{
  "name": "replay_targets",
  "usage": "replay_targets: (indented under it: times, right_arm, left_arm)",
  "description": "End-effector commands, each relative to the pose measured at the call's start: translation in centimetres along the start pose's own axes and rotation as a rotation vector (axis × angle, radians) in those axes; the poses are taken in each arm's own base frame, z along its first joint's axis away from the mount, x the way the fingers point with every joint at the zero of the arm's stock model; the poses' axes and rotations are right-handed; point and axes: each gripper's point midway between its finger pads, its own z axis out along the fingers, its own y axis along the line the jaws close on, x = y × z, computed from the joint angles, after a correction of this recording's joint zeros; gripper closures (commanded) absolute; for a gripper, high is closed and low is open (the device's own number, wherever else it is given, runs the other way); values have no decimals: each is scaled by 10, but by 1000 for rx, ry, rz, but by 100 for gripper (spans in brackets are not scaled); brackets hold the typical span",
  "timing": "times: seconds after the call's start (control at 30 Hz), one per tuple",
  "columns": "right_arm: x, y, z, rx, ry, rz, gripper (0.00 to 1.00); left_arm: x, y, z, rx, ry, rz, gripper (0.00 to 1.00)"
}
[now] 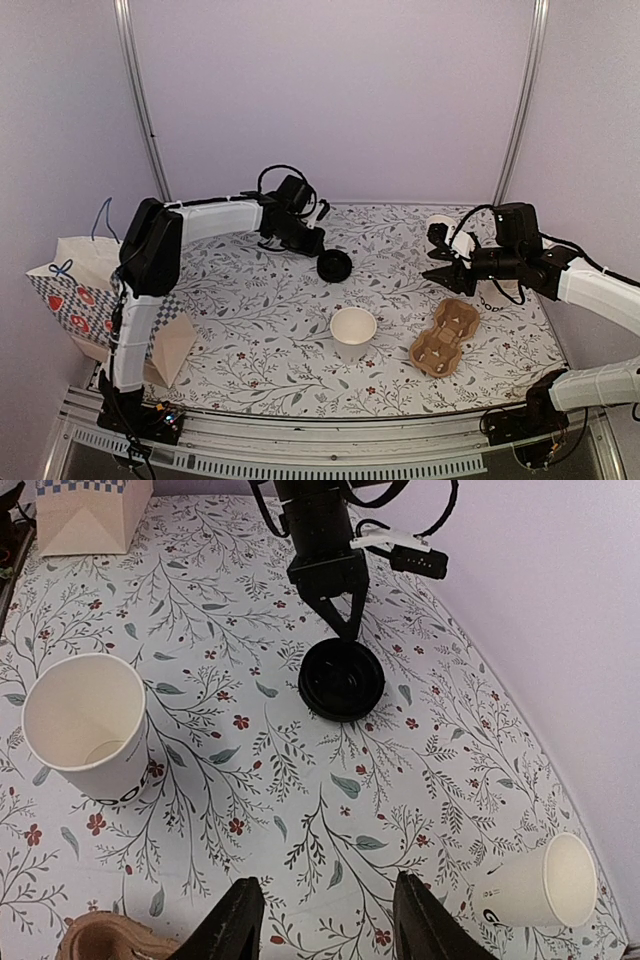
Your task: Pack the takeout coffee
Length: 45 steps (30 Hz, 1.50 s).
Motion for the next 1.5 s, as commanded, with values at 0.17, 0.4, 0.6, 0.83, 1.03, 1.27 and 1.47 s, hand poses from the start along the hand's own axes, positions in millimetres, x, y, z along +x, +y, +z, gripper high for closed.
replay_targets:
  times: [0.17, 0.4, 0.6, 0.83, 1.03, 1.27, 1.47]
  right_arm:
    - [5, -1, 1, 8, 11, -1, 53]
    - [4, -1, 0, 9, 9, -4, 53]
    - [6, 1, 1, 1, 13, -1, 53]
    - [6, 0, 1, 6, 17, -1, 53]
    - [8, 1, 2, 1, 19, 0, 53]
    - [8, 1, 2, 0, 22, 0, 53]
    - [9, 1, 2, 2, 23, 0, 53]
  left_arm:
    - [-35, -10, -34, 56, -119, -13, 90]
    - [-33, 0, -35, 9, -108, -40, 63]
    - [-24, 2, -14, 1, -66, -50, 59]
    - [-16, 8, 5, -32, -36, -50, 66]
    - [-12, 11, 14, -49, -20, -44, 66]
    - [-9, 13, 23, -52, -10, -42, 74]
    - [-15, 11, 19, -52, -25, -37, 83]
